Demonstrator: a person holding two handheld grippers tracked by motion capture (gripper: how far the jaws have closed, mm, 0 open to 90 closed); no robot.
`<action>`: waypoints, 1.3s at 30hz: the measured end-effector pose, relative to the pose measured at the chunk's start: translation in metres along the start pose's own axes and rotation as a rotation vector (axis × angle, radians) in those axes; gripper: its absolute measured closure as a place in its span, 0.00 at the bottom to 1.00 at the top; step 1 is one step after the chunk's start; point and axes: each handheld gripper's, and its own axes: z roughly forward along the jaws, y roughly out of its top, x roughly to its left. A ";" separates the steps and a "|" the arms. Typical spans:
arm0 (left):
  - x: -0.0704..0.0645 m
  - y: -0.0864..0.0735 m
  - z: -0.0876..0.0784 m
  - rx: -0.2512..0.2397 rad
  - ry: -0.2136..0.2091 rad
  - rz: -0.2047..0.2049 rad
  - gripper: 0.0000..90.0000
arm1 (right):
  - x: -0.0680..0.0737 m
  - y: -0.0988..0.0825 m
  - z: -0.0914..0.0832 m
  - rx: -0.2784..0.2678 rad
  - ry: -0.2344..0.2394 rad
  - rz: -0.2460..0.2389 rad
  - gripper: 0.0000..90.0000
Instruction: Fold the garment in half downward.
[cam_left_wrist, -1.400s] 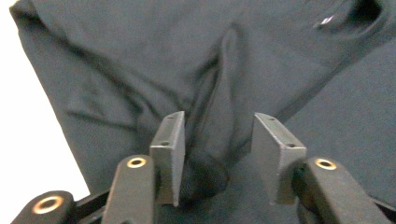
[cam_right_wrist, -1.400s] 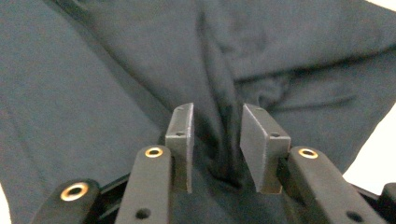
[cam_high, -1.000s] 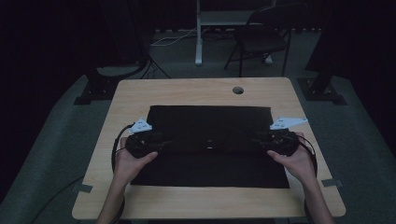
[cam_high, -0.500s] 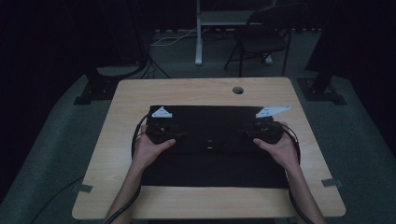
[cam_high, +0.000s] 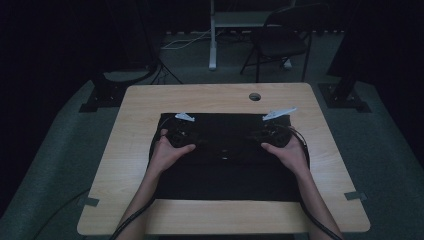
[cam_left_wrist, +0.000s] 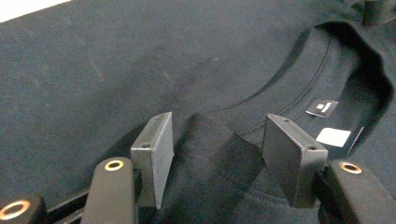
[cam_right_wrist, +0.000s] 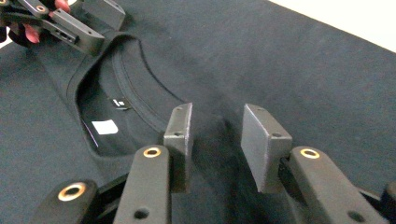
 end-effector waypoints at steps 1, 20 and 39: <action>0.000 0.001 0.001 0.004 -0.002 0.001 0.49 | 0.000 0.001 0.002 0.003 0.010 0.008 0.70; -0.006 -0.003 0.015 0.040 0.026 0.044 0.55 | 0.002 -0.005 0.029 0.125 -0.020 0.008 0.81; -0.024 -0.005 0.003 0.030 0.089 0.107 0.94 | 0.007 -0.007 0.025 0.104 -0.060 -0.041 0.96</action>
